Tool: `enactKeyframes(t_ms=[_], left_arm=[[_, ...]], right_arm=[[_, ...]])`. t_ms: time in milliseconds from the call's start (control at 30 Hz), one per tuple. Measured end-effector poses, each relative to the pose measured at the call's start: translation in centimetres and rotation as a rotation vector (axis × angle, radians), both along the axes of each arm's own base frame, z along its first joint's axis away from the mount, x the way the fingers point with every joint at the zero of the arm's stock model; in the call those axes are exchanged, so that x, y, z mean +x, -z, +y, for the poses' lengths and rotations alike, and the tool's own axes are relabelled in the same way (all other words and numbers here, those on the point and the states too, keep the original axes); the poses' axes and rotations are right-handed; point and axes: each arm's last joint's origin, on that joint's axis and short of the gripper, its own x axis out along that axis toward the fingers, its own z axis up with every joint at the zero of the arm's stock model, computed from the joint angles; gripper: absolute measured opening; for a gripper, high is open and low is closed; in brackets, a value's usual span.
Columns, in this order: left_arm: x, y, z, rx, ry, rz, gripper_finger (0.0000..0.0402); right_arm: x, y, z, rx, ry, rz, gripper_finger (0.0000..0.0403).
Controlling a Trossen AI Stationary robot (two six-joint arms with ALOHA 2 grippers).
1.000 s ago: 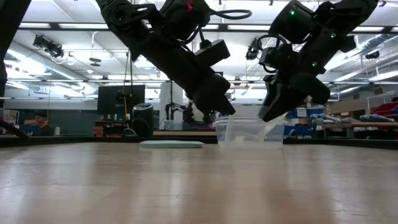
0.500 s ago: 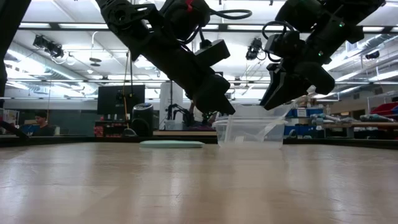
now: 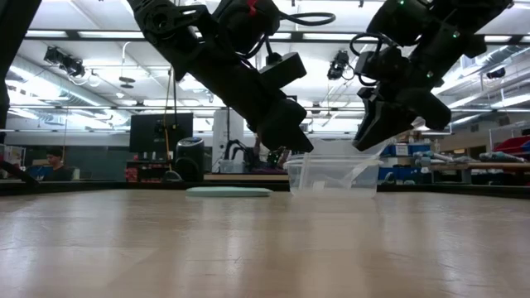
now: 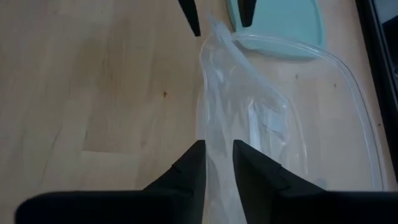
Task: Roll bandage
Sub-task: Open the transparent zip lock bag
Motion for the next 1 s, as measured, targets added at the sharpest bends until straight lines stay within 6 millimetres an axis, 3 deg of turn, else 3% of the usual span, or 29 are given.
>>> enactKeyframes(t_ms=[200, 433, 667, 1000], left_arm=[[0.0, 0.0, 0.0, 0.000, 0.000, -0.002, 0.0152], [0.0, -0.4, 0.1, 0.070, -0.064, -0.016, 0.0152], [-0.8, -3.2, -0.6, 0.123, -0.074, -0.056, 0.0152], [-3.4, -9.6, -0.7, 0.057, -0.096, -0.222, 0.0152]], right_arm=[[-0.3, 0.2, -0.3, 0.000, 0.006, 0.034, 0.0008], [-0.1, -0.7, -0.7, -0.048, 0.065, -0.039, 0.0002], [-0.3, -5.2, -0.8, -0.105, 0.116, -0.136, 0.0001], [-1.4, -13.2, -0.1, -0.023, 0.107, -0.358, 0.0001]])
